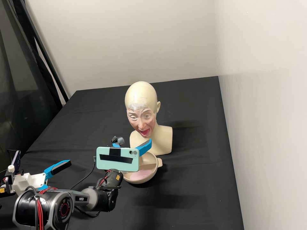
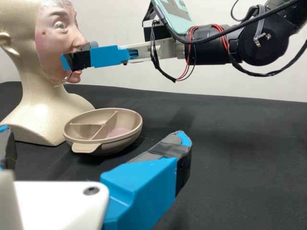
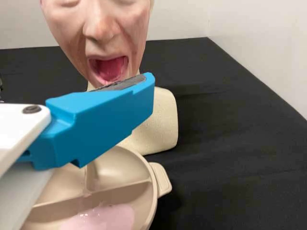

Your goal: Feed the grandma with a spoon

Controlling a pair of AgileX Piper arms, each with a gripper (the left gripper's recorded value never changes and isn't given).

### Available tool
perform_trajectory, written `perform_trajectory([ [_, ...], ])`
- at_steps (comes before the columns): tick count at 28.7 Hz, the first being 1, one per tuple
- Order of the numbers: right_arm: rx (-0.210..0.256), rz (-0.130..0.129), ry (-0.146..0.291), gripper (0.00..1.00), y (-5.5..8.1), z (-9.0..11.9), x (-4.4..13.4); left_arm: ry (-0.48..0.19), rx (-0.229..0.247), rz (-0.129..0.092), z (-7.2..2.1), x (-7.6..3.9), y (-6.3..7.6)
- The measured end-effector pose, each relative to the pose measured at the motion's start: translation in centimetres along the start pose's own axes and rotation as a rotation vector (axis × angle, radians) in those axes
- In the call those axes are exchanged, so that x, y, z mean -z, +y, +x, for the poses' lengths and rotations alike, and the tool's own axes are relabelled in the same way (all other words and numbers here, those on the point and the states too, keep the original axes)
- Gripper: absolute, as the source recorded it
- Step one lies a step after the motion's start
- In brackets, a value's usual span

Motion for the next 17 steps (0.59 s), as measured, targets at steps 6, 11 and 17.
perform_trajectory([
  [6, -0.022, 0.021, 0.011, 0.0, 0.46, -0.51, -0.02, 0.0, 0.0, 0.0, 0.0, 0.0, 0.0],
  [11, -0.037, 0.027, 0.026, 0.0, 0.71, -0.6, 0.16, 0.0, 0.0, 0.0, 0.0, 0.0, 0.0],
  [17, -0.037, 0.025, 0.042, 0.0, 0.77, -0.68, 0.37, 0.0, 0.0, 0.0, 0.0, 0.0, 0.0],
])
